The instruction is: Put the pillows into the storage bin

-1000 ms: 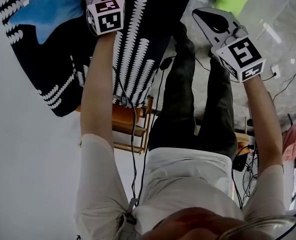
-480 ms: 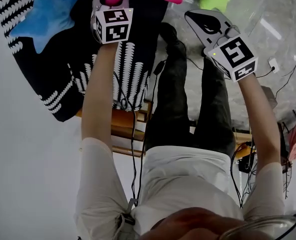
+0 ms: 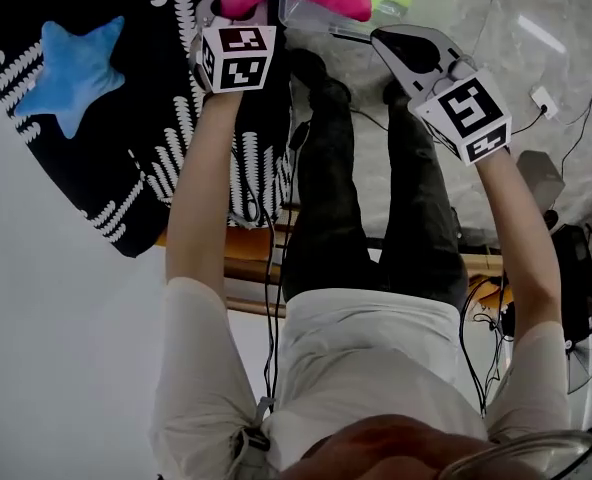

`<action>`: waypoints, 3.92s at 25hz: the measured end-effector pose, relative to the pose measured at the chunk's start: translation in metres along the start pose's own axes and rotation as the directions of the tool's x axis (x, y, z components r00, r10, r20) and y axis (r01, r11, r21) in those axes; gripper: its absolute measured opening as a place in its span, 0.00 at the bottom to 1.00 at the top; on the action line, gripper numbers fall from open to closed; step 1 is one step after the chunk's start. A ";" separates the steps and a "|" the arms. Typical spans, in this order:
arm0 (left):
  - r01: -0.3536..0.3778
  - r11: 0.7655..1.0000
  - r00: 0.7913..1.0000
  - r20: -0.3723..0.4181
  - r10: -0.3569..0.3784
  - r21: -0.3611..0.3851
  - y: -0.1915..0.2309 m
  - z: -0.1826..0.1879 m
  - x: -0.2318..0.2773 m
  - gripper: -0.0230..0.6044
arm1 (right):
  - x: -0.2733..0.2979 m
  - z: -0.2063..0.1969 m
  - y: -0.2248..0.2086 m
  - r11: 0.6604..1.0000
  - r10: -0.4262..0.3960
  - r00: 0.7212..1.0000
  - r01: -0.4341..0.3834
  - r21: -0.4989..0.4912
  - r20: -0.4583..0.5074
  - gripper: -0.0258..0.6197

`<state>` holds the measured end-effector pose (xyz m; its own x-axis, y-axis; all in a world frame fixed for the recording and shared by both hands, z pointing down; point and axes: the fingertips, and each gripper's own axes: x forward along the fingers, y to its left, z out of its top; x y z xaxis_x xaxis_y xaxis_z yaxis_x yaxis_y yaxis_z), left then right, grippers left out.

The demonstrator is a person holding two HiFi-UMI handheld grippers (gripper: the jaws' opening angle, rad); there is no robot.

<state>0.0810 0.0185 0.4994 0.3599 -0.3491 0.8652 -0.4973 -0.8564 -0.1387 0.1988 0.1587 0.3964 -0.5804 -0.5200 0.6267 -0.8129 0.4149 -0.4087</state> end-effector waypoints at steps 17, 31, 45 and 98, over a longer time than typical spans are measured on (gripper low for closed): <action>0.235 0.972 0.967 -0.090 -0.237 -0.023 -0.127 0.036 0.044 0.69 | -0.082 -0.053 -0.046 0.994 -0.090 0.995 0.087 0.066 0.037 0.04; 0.239 0.969 0.968 -0.062 -0.243 -0.064 -0.107 -0.004 0.025 0.73 | -0.038 -0.041 -0.012 0.999 -0.024 1.000 0.024 0.032 0.005 0.04; 0.180 0.969 0.981 -0.040 -0.190 -0.168 -0.031 -0.062 -0.002 0.73 | 0.032 -0.001 0.034 0.998 0.052 0.998 -0.054 -0.041 -0.046 0.04; -0.333 0.671 0.935 -0.138 0.327 -0.663 0.413 -0.320 -0.188 0.76 | 0.268 0.162 0.271 0.818 0.332 0.902 -0.420 -0.393 -0.274 0.04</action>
<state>-0.4447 -0.1474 0.4342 0.0645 -0.5542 0.8299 -0.9766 -0.2058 -0.0615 -0.1846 0.0105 0.3457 -0.7808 -0.1266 0.6119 -0.4022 0.8512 -0.3371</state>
